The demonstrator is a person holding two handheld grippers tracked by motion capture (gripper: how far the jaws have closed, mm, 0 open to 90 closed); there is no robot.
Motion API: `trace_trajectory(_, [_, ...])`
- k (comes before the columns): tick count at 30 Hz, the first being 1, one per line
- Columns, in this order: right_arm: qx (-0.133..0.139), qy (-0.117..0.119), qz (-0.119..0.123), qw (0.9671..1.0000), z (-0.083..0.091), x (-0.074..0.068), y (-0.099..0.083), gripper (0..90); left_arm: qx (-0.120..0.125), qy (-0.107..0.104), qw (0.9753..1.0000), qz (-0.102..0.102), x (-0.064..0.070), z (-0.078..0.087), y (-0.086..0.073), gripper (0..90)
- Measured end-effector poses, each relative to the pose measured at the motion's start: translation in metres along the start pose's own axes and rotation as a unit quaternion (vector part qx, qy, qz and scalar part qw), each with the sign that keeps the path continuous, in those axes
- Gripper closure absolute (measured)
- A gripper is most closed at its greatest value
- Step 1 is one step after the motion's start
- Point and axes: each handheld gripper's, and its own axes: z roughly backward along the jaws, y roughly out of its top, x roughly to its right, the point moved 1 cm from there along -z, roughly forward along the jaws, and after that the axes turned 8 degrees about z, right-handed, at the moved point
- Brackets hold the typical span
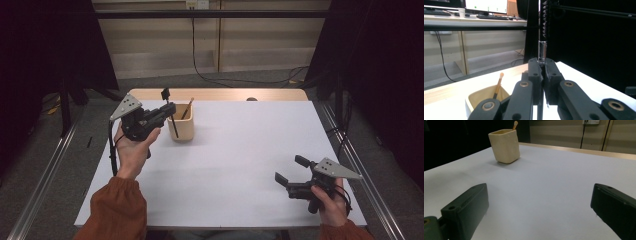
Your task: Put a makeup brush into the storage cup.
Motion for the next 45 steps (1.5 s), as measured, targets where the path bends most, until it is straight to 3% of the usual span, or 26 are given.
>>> trace_trajectory(4, [0.000,0.000,0.000,1.0000,0.000,0.000,0.000,0.5,-0.011,0.002,0.9999,-0.007,-0.003,-0.007,0.006,85.7])
trace_trajectory(14, [-0.004,-0.002,0.005,1.0000,-0.001,-0.001,0.000,0.0,0.003,0.012,0.9998,-0.016,-0.007,-0.021,0.025,85.6])
trace_trajectory(22, [-0.002,0.002,0.007,1.0000,-0.001,-0.001,0.000,0.0,-0.002,0.026,0.9995,-0.018,-0.013,-0.036,0.033,85.6])
trace_trajectory(27, [-0.002,0.003,0.008,1.0000,0.000,-0.001,0.000,0.0,0.000,0.024,0.9994,-0.024,-0.014,-0.046,0.039,85.6])
trace_trajectory(33, [0.001,0.003,0.006,1.0000,0.000,-0.001,0.000,0.0,0.007,0.033,0.9992,-0.022,-0.022,-0.053,0.042,85.6])
trace_trajectory(39, [0.000,0.003,0.005,1.0000,0.000,-0.001,0.000,0.0,-0.002,0.036,0.9992,-0.019,-0.028,-0.062,0.042,85.6])
trace_trajectory(45, [0.000,0.005,0.004,1.0000,0.000,-0.002,0.000,0.0,-0.005,0.053,0.9982,-0.025,-0.035,-0.069,0.041,85.6])
